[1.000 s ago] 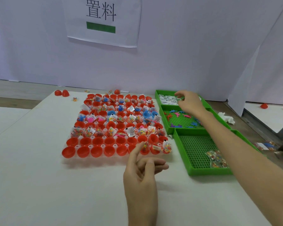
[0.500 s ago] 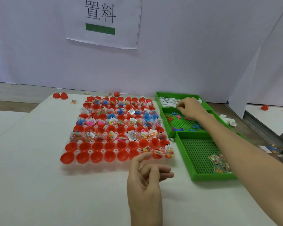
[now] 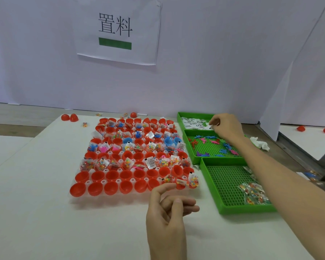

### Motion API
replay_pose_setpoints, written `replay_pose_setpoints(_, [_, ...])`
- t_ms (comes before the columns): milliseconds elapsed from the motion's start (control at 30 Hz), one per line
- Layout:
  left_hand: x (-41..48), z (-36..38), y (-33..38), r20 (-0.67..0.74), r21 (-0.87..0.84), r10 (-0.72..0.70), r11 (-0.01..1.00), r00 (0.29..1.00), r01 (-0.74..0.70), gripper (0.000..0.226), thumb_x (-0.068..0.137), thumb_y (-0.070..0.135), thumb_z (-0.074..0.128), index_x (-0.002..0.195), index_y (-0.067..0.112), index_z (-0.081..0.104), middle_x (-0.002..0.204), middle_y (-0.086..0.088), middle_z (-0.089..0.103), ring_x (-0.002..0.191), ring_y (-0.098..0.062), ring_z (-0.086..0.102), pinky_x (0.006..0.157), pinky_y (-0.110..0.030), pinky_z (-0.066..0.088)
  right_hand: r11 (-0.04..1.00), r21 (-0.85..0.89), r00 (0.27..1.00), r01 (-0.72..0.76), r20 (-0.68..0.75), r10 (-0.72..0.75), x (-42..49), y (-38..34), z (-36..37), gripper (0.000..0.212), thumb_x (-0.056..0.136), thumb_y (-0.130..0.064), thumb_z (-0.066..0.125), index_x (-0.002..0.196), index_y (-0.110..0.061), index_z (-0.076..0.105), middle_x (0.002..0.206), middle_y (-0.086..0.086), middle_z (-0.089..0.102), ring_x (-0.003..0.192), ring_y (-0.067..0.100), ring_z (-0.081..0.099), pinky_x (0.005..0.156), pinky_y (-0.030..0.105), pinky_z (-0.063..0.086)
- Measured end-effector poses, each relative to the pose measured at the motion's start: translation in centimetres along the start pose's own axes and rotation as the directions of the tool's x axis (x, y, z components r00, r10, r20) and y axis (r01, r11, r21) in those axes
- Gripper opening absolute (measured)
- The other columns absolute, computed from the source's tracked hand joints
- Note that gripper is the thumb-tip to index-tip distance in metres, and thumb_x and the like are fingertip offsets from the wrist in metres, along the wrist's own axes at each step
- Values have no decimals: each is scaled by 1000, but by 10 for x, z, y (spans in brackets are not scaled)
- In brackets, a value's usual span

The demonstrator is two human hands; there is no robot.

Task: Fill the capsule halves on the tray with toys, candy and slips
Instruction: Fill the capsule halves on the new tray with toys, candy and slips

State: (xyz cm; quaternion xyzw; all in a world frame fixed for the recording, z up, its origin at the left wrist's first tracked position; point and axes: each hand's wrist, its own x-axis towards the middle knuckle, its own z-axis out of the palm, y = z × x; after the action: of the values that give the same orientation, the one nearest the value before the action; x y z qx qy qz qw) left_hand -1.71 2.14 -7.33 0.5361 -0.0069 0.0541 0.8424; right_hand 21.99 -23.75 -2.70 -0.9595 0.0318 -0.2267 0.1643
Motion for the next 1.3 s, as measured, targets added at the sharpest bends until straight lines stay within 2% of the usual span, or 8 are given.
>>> replay_pose_setpoints(167, [1, 0, -1, 12, 1, -21, 1000, 1000, 21, 29, 93, -15, 44, 100, 8, 59, 69, -18, 71, 61, -30, 71, 63, -29, 59, 865, 496, 996, -84, 42, 72, -11, -20, -14, 14, 81, -4, 79, 90, -13, 75, 88, 3, 75, 82, 16, 69, 75, 21, 51])
replay_pose_setpoints(333, [-1, 5, -1, 41, -2, -56, 998, 998, 56, 24, 93, -8, 52, 104, 10, 63, 78, -14, 74, 64, -28, 72, 64, -28, 59, 603, 787, 963, -129, 244, -112, -58, -57, -45, 25, 67, -17, 86, 89, -17, 75, 84, -2, 77, 77, 14, 72, 68, 20, 54])
replay_pose_setpoints(467, [-2, 8, -2, 3, -8, -54, 999, 999, 54, 28, 85, 6, 68, 110, 18, 62, 94, -2, 76, 72, -25, 75, 75, -34, 60, 562, 813, 707, -152, 487, -513, -114, -86, -62, 22, 74, -17, 86, 92, -19, 74, 87, 1, 75, 79, 15, 72, 73, 21, 55])
replay_pose_setpoints(567, [-3, 8, -4, 21, 0, -47, 999, 999, 47, 27, 78, 9, 74, 103, 14, 64, 87, -5, 77, 75, -25, 75, 75, -32, 61, 593, 795, 535, -127, 558, -634, -142, -103, -58, 18, 81, -6, 80, 96, -12, 74, 87, 6, 75, 78, 17, 70, 71, 22, 54])
replay_pose_setpoints(733, [0, 2, -1, -38, -106, -100, 990, 994, 95, 4, 84, -6, 64, 81, -7, 61, 72, -22, 73, 66, -33, 74, 59, -25, 59, 611, 784, 586, -106, 546, -598, -136, -100, -62, 13, 87, -6, 75, 97, -14, 75, 92, 8, 75, 85, 19, 69, 79, 28, 54])
replay_pose_setpoints(900, [-1, 4, 2, -16, -114, -141, 984, 990, 138, 6, 89, -7, 58, 83, -8, 57, 76, -21, 74, 70, -33, 74, 60, -25, 58, 870, 491, 963, -49, 254, -90, -94, -57, -54, 11, 89, -14, 73, 91, -24, 77, 86, -7, 76, 80, 6, 70, 84, 34, 56])
replay_pose_setpoints(1067, [-2, 4, 3, 14, -115, -173, 978, 985, 173, 6, 90, -8, 57, 94, -5, 60, 76, -21, 74, 72, -32, 74, 60, -25, 59, 983, 117, 877, -143, 475, 71, -73, -33, -24, 11, 83, -28, 80, 92, -24, 76, 91, -7, 71, 82, 2, 62, 70, 21, 47])
replay_pose_setpoints(1300, [0, 3, 2, 26, -58, -192, 979, 981, 193, 16, 91, -8, 55, 93, 0, 68, 78, -18, 75, 73, -30, 75, 61, -25, 59, 984, 117, 875, -134, 480, 62, -70, -33, -15, 6, 83, -26, 80, 81, -23, 75, 84, -9, 70, 80, 1, 62, 61, 15, 41])
